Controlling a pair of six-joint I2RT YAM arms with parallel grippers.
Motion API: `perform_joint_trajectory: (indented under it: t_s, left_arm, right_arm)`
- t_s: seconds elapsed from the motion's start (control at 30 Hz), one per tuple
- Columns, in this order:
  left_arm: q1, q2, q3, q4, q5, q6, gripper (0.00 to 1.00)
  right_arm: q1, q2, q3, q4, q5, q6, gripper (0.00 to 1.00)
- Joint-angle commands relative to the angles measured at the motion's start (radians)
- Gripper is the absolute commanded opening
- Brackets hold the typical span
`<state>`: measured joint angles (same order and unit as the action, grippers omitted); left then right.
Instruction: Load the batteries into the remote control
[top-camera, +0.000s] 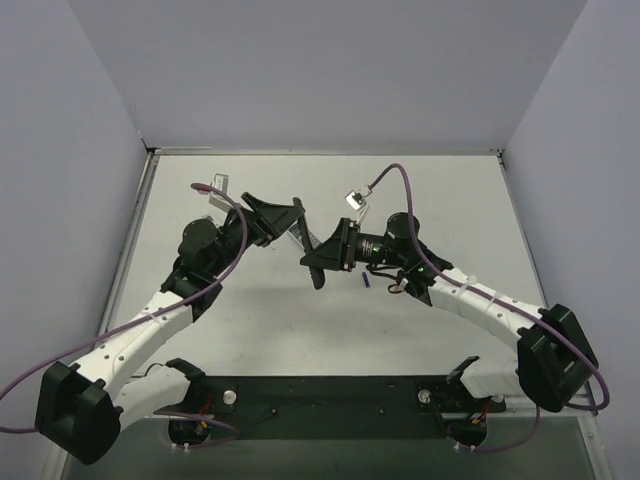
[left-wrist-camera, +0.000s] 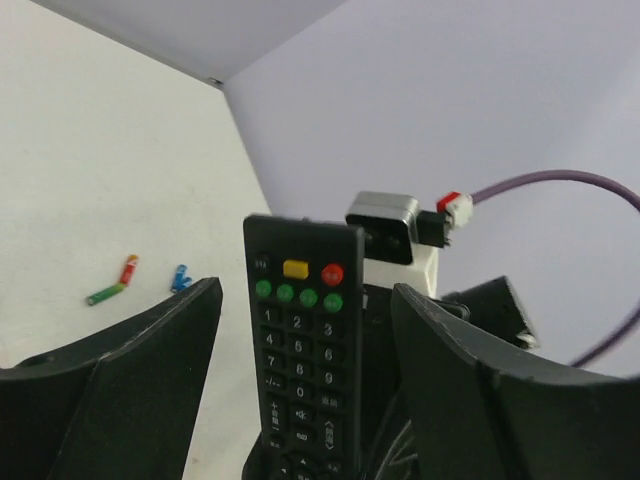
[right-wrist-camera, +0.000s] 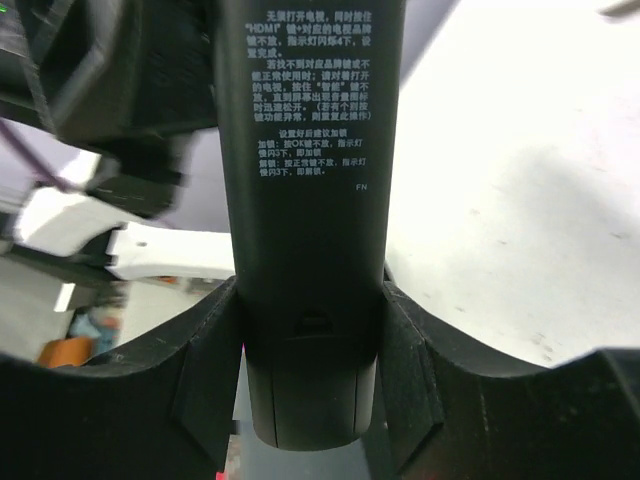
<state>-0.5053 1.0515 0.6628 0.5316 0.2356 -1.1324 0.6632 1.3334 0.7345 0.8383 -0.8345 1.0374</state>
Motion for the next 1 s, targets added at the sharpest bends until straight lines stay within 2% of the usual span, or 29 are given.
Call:
perform_joint_trajectory:
  t_s: [0.0, 0.07, 0.17, 0.4, 0.7, 0.93, 0.97]
  left_arm:
    - [0.001, -0.070, 0.197, -0.433, -0.122, 0.258, 0.81]
    - [-0.006, -0.067, 0.221, -0.522, -0.137, 0.296, 0.86]
    - [-0.038, -0.054, 0.228, -0.530, -0.134, 0.304, 0.90]
    - [-0.122, 0.018, 0.225, -0.479, -0.162, 0.293, 0.91]
    - [-0.191, 0.082, 0.190, -0.430, -0.223, 0.295, 0.89]
    - [-0.233, 0.134, 0.169, -0.363, -0.228, 0.272, 0.76]
    - [-0.236, 0.136, 0.163, -0.352, -0.228, 0.269, 0.71]
  right_arm:
    - [0.033, -0.135, 0.149, -0.531, 0.156, -0.394, 0.02]
    - [0.071, -0.148, 0.204, -0.734, 0.314, -0.523, 0.00]
    - [0.127, -0.145, 0.275, -0.879, 0.516, -0.586, 0.00]
    - [0.231, -0.137, 0.302, -0.936, 0.814, -0.606, 0.00]
    - [0.291, -0.126, 0.313, -0.947, 0.943, -0.625, 0.00]
    - [0.306, -0.119, 0.313, -0.947, 0.979, -0.616, 0.00]
    - [0.306, -0.117, 0.313, -0.947, 0.985, -0.616, 0.00]
